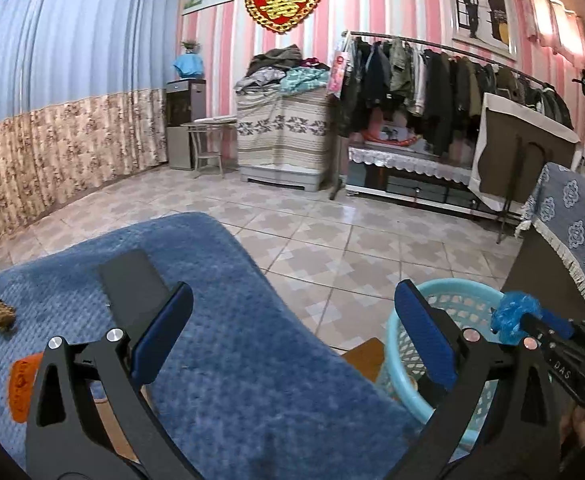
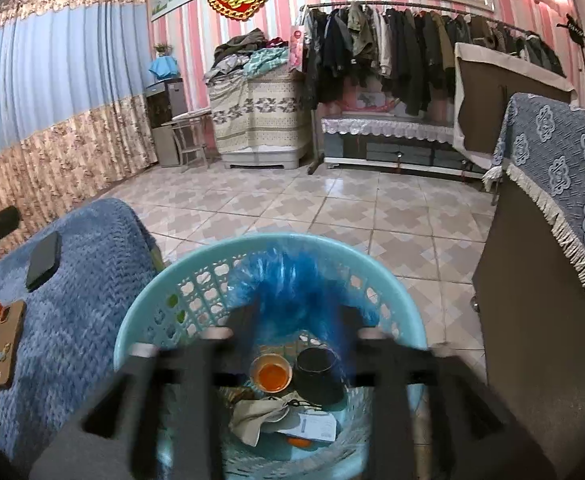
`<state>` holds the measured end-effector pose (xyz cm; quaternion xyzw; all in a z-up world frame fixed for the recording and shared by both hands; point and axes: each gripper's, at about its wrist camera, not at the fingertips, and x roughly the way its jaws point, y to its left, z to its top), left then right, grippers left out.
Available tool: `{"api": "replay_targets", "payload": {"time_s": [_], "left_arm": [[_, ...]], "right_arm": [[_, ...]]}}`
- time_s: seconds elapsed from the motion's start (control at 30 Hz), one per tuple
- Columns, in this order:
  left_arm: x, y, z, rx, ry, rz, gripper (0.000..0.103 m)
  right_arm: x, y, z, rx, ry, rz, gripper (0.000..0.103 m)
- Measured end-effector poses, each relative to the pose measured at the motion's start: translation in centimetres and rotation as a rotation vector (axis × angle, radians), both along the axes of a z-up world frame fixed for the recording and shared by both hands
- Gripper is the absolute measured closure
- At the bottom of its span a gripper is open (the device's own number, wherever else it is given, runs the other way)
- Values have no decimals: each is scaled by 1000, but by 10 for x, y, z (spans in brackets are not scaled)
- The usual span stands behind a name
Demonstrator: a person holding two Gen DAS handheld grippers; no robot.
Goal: Collect trash
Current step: 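Move both open tools back over the rug toward the remaining items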
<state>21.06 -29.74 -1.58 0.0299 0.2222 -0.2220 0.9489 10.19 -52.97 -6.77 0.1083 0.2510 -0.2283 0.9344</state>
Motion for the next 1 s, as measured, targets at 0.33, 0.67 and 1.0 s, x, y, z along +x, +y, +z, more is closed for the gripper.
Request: {"api": "replay_targets", "payload": {"time_s": [0.33,0.67,1.0], "left_arm": [[1,50,4,-24,9,73,5],[-8,108,5,-12,9,156,6],[-16,183,-3,-3,25,278,5]], "right_arm": [[0,21,11,-56,-4,4,11],[0,51,20,-68,-10,37,4],[12,105,20,-61,-18,171,4]]}}
